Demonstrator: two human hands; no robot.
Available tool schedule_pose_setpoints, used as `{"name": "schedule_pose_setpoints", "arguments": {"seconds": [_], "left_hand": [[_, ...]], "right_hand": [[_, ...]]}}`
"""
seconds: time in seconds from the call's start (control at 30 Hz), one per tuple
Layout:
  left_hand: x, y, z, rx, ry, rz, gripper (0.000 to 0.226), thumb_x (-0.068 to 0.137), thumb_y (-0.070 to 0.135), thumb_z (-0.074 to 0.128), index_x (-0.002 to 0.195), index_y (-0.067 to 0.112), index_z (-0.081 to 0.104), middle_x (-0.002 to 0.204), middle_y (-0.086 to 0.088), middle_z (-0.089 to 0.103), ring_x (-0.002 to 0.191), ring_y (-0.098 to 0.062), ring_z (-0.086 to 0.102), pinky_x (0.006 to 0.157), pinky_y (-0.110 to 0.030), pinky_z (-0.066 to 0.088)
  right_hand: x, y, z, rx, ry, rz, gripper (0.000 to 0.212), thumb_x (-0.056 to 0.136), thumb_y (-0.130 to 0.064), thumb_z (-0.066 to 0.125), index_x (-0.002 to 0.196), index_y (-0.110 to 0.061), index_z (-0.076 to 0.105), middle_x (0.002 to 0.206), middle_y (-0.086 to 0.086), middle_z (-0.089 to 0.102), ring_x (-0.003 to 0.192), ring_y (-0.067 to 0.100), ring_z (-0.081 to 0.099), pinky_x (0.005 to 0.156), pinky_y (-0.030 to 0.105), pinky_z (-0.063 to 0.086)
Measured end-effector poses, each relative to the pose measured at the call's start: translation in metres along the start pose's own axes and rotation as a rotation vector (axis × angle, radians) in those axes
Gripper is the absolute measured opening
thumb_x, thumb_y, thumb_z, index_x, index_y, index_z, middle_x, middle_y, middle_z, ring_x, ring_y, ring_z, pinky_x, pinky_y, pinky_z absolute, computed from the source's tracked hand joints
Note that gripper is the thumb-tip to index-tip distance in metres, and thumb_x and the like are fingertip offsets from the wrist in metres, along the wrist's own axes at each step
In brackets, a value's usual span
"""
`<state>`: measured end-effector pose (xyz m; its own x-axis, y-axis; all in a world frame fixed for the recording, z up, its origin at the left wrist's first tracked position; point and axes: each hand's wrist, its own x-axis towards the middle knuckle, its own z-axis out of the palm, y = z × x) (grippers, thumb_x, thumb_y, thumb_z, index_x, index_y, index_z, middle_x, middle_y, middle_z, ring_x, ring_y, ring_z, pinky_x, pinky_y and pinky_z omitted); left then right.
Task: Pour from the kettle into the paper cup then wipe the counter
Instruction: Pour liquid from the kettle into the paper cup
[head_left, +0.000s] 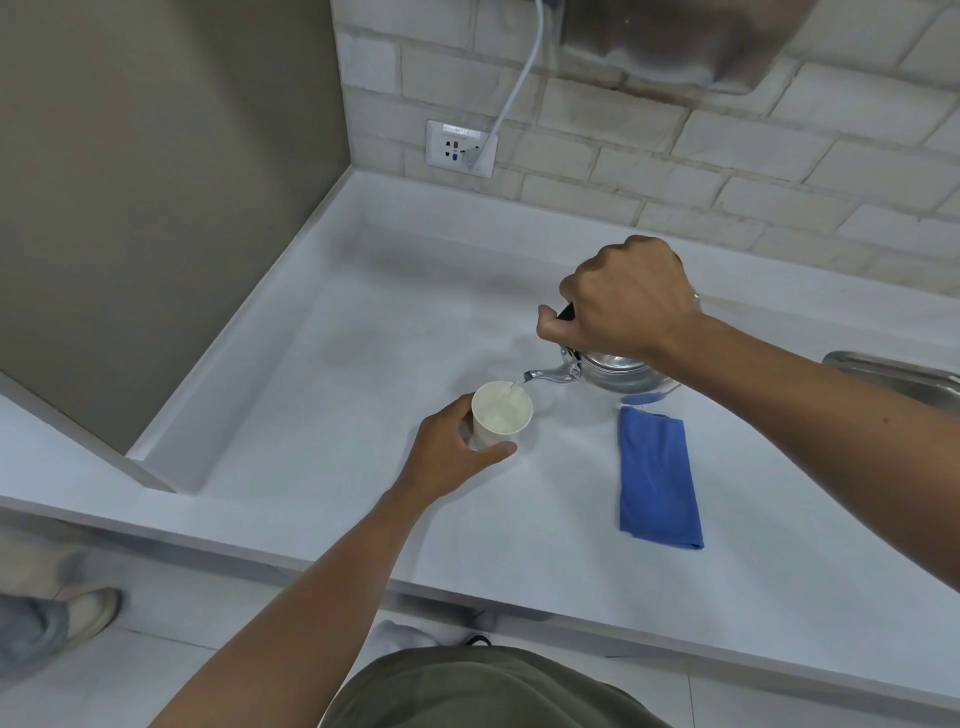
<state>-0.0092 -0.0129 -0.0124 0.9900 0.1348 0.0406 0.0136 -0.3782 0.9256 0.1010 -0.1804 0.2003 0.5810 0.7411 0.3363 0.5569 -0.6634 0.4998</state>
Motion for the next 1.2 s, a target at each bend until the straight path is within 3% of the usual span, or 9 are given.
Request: {"name": "schedule_pose_setpoints", "arguments": {"seconds": [0.37,0.97,1.2], "left_hand": [[0.0006,-0.0019,-0.0006,-0.001,-0.001,-0.002,0.067,0.068,0.042,0.092,0.127,0.031,0.063,0.109,0.019,0.07,0.102,0.0,0.063,0.08,-0.006,0.046],[0.0026,-0.0019,-0.0034,0.025,-0.011,0.034,0.072,0.068,0.035,0.095,0.131,0.026,0.061,0.109,0.021,0.067,0.099,0.012,0.057,0.079,-0.002,0.04],[0.0026,-0.0023,-0.0026,0.056,-0.012,0.032,0.072,0.068,0.04,0.093,0.131,0.029,0.06,0.107,0.017,0.068,0.096,0.003,0.058,0.077,-0.005,0.042]], "right_hand": [[0.0006,-0.0001,-0.002,-0.01,0.012,0.017,0.05,0.079,-0.044,0.042,0.042,-0.01,0.041,0.038,0.001,0.028,0.038,0.021,0.016,0.053,0.022,0.021],[-0.0031,0.0007,0.0,-0.019,-0.006,0.023,0.05,0.079,-0.044,0.041,0.043,-0.01,0.039,0.038,0.002,0.028,0.038,0.021,0.02,0.054,0.023,0.023],[-0.0046,0.0017,-0.0022,-0.052,-0.009,0.014,0.049,0.079,-0.043,0.043,0.044,-0.011,0.037,0.039,0.001,0.027,0.039,0.02,0.017,0.054,0.022,0.015]]}}
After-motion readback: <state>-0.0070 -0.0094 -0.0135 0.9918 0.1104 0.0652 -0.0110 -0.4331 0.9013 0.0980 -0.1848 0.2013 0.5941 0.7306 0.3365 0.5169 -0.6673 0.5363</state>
